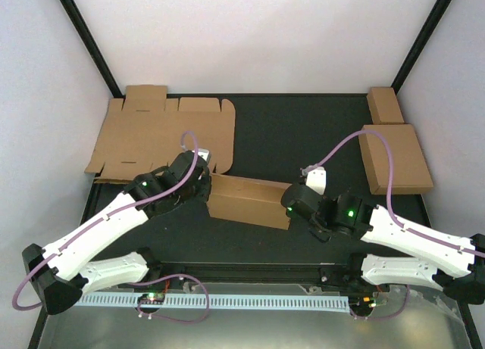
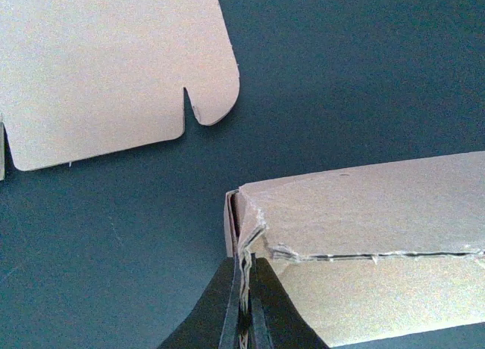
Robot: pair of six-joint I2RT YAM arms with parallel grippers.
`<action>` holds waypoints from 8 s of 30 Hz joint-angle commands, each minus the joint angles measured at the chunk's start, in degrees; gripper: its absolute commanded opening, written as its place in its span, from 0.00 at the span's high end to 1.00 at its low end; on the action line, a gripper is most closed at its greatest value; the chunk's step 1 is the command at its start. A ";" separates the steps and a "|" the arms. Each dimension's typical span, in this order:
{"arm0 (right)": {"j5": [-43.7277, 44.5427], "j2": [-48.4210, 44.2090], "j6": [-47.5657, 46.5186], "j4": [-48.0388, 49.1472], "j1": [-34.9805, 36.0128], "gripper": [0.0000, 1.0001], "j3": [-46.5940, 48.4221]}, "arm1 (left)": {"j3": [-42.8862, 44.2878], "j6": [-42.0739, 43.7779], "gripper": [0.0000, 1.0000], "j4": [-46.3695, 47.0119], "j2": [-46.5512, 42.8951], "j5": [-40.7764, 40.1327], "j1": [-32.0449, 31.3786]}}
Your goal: Fold the paper box
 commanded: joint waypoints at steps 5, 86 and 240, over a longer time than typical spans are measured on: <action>-2.85 0.18 0.87 -4.15 0.21 0.98 -1.24 | -1.58 -3.62 0.98 -2.71 -0.94 2.39 0.35; -0.50 -1.92 -4.17 -2.73 0.25 0.98 -5.17 | -13.43 -9.96 0.98 0.89 -2.32 0.38 -2.73; -3.42 -4.25 -19.66 4.45 -3.27 0.98 -6.75 | -4.88 -6.12 0.98 -2.01 -4.96 6.84 0.78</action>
